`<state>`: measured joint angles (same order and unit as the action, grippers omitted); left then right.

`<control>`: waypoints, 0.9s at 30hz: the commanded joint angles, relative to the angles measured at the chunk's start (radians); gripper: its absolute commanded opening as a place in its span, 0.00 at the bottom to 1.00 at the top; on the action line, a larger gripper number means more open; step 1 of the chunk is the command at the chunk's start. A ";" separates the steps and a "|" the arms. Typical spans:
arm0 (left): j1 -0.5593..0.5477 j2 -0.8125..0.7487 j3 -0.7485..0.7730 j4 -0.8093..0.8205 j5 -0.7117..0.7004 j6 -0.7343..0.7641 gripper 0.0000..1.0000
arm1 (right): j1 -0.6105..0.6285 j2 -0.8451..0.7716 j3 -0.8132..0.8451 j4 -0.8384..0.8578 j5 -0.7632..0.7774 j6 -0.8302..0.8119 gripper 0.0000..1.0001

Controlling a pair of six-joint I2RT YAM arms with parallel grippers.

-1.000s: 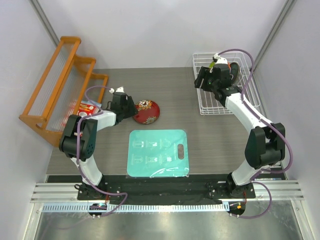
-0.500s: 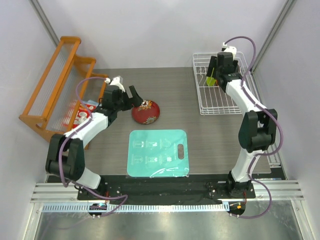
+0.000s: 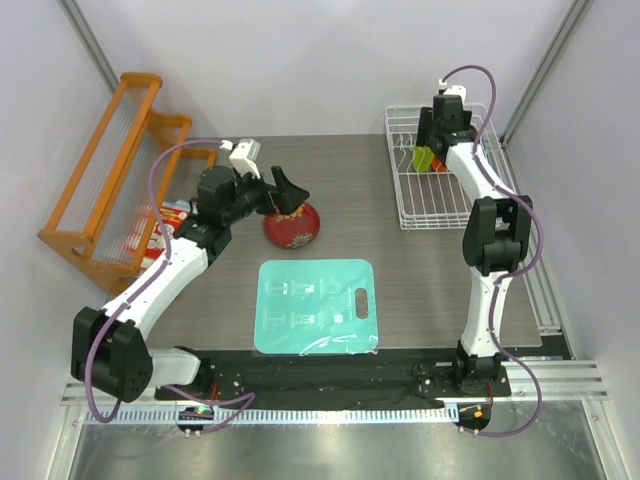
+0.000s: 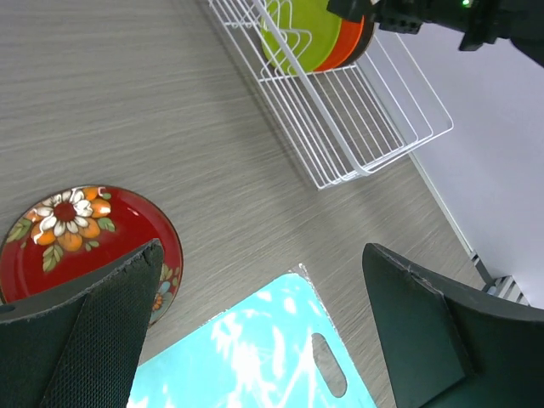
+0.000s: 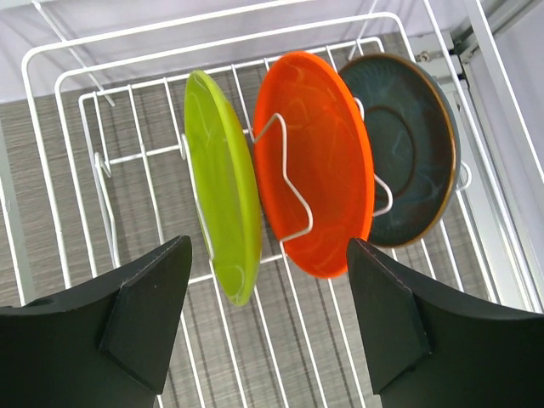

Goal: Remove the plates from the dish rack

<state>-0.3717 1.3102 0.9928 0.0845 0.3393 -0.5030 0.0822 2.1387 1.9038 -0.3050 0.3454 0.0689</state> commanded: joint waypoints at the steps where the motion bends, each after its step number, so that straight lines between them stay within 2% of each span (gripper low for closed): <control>1: -0.007 -0.054 -0.006 0.017 -0.019 0.043 0.99 | 0.001 0.035 0.115 -0.011 -0.017 -0.049 0.79; 7: -0.015 -0.051 -0.013 0.028 -0.040 0.038 0.99 | -0.001 0.107 0.195 -0.029 -0.037 -0.055 0.68; 13: -0.026 -0.054 -0.013 0.026 -0.051 0.044 0.99 | 0.001 0.197 0.293 -0.078 -0.029 -0.060 0.45; 16: -0.027 -0.051 -0.013 0.020 -0.059 0.047 0.99 | -0.001 0.224 0.313 -0.089 -0.017 -0.063 0.42; 19: -0.029 -0.051 -0.014 0.018 -0.062 0.047 1.00 | -0.002 0.233 0.322 -0.101 -0.014 -0.064 0.23; 20: -0.029 -0.052 -0.013 0.018 -0.065 0.049 0.99 | -0.002 0.230 0.319 -0.100 -0.014 -0.063 0.10; 22: -0.030 -0.048 -0.011 0.020 -0.063 0.047 0.99 | -0.002 0.217 0.321 -0.102 0.003 -0.064 0.02; 27: -0.035 -0.026 0.003 0.018 -0.100 0.049 0.99 | 0.013 0.164 0.310 -0.088 0.081 -0.089 0.01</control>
<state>-0.3992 1.2705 0.9794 0.0845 0.2760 -0.4664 0.0811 2.3886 2.1853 -0.4072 0.3374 0.0097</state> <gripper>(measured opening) 0.994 0.159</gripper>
